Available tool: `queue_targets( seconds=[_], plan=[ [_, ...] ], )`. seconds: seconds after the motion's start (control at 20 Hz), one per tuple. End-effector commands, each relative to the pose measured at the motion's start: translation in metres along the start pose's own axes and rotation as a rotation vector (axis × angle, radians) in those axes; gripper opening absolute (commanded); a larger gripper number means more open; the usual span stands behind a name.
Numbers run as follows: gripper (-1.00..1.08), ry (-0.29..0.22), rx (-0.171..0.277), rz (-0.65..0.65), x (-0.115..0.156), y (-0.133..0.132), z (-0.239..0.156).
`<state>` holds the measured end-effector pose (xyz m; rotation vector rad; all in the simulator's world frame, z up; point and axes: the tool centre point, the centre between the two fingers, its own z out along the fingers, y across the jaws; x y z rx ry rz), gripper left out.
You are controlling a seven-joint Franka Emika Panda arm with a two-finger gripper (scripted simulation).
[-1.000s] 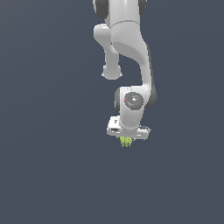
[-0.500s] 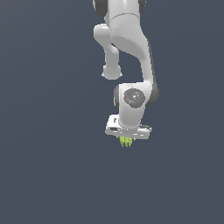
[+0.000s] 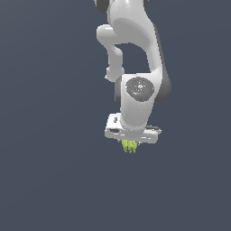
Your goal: Pick up the object and move it to a goal position.
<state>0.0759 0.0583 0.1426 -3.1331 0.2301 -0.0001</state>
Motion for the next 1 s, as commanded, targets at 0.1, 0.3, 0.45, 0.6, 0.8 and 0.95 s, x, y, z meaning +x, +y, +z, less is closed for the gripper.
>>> queue_targets(
  seconds=[0.1, 0.3, 0.45, 0.6, 0.8, 0.95],
  plan=[
    [-1.0, 0.0, 0.0, 0.0, 0.017, 0.003, -0.036],
    [-1.0, 0.0, 0.0, 0.0, 0.029, 0.005, -0.058],
    [-1.0, 0.0, 0.0, 0.0, 0.035, 0.006, -0.07],
    [-1.0, 0.0, 0.0, 0.0, 0.039, 0.006, -0.078],
    [-1.0, 0.0, 0.0, 0.0, 0.043, 0.007, -0.084],
    [-1.0, 0.0, 0.0, 0.0, 0.043, 0.007, -0.085]
  ],
)
